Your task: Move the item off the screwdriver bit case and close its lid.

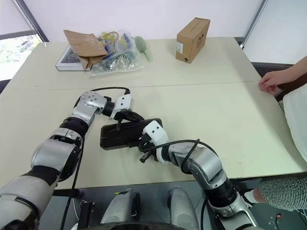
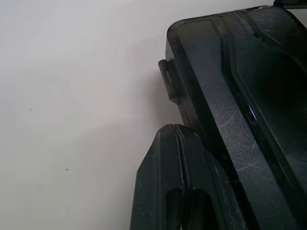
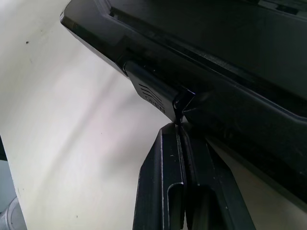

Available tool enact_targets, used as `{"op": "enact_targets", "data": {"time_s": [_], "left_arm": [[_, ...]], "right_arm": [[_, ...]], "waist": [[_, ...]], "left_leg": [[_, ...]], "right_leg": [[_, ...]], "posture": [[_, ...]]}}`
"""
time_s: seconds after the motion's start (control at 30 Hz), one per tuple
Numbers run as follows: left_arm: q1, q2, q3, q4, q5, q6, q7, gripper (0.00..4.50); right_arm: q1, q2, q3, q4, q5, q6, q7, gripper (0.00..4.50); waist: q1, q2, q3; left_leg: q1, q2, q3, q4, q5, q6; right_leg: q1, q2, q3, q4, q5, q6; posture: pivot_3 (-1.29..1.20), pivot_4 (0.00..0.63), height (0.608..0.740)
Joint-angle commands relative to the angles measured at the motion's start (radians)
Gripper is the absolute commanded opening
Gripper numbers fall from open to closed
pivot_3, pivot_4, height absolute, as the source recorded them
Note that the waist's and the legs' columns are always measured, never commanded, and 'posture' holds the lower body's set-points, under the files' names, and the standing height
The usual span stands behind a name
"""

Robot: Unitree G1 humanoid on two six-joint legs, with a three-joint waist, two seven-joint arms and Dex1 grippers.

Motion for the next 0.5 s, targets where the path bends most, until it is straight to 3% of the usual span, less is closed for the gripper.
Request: {"op": "enact_targets", "data": {"time_s": [0.03,0.5], "left_arm": [[0.066,-0.051,-0.062,-0.003,0.01,-0.019,-0.119,0.0],[0.121,-0.025,-0.125,-0.027,0.063,-0.12,-0.135,0.0]], "right_arm": [[-0.078,0.033,-0.063,-0.006,-0.06,-0.047,-0.072,0.05],[-0.106,0.041,-0.09,-0.014,-0.061,-0.025,-0.083,0.05]], "waist": [[0.0,0.0,0.0],[-0.002,0.0,0.0]], "left_leg": [[0.0,0.0,0.0,0.0,0.0,0.0],[0.0,0.0,0.0,0.0,0.0,0.0]], "right_leg": [[0.0,0.0,0.0,0.0,0.0,0.0],[0.0,0.0,0.0,0.0,0.0,0.0]], "posture": [[0.0,0.15,0.74],[0.0,0.15,0.74]]}}
